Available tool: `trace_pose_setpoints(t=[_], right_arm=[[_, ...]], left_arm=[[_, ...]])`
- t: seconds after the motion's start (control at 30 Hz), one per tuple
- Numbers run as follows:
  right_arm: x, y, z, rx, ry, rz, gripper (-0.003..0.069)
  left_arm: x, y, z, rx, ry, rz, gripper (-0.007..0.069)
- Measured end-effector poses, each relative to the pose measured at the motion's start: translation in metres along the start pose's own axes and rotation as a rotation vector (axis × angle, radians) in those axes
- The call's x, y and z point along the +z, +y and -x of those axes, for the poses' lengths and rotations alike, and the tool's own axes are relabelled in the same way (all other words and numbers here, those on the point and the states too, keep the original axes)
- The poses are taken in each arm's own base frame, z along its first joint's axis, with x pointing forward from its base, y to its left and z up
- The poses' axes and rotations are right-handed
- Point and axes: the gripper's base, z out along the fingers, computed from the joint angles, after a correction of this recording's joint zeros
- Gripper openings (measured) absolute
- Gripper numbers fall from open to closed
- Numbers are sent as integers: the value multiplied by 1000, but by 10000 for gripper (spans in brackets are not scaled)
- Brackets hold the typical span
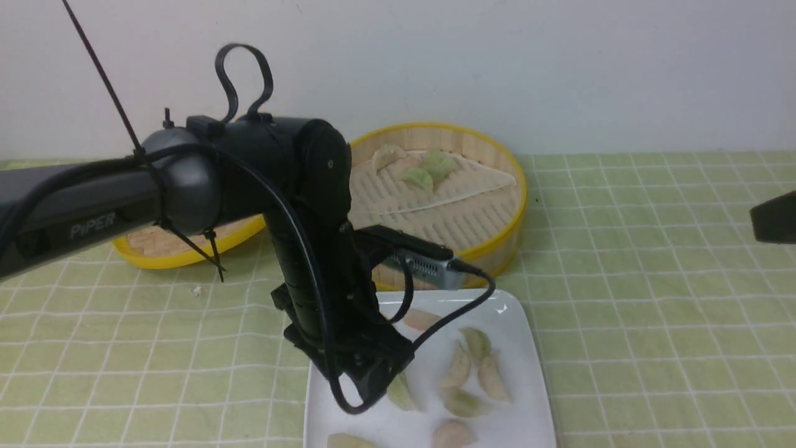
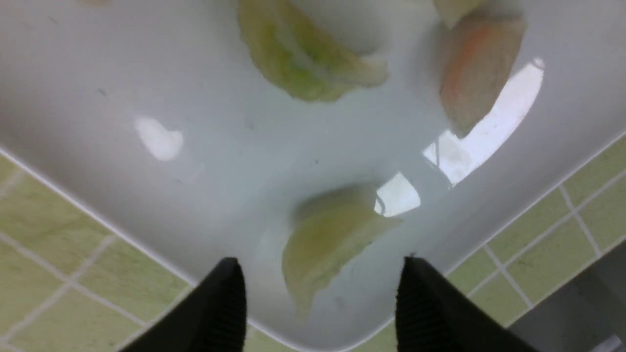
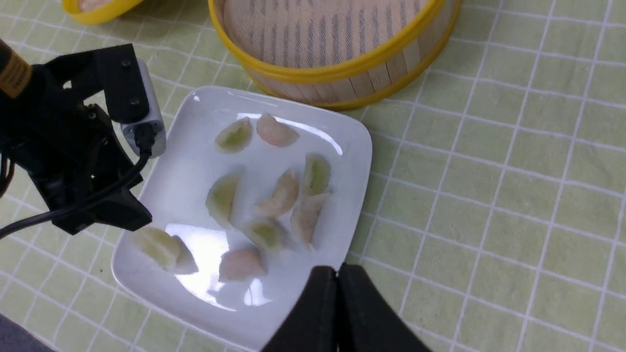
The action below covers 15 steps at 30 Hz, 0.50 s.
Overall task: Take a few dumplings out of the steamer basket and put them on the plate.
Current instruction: Use the right arm to grab a dumpling from inside the steamer
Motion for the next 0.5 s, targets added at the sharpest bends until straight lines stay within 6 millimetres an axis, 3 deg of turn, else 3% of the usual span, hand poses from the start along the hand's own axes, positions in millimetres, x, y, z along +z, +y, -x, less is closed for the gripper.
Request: trace_pose_setpoints(t=[0.07, 0.1, 0.17, 0.27, 0.37, 0.4, 0.5], right_arm=[[1, 0, 4, 7, -17, 9, -15], [2, -1, 9, 10, -25, 13, -15], [7, -3, 20, 6, -27, 25, -15], [20, -6, 41, -17, -10, 42, -15], [47, 0, 68, -76, 30, 78, -13], [47, 0, 68, -77, 31, 76, -13], [94, 10, 100, -158, 69, 101, -13]], left_arm=[[-17, -3, 1, 16, -51, 18, 253], [-33, -7, -2, 28, -99, 30, 160], [-59, -14, -11, 46, -169, 44, 53], [-98, -26, -32, 73, -275, 54, 4], [-133, -38, -57, 86, -377, 61, -6], [-135, -38, -59, 88, -383, 62, -6], [-170, -50, -91, 108, -503, 71, -6]])
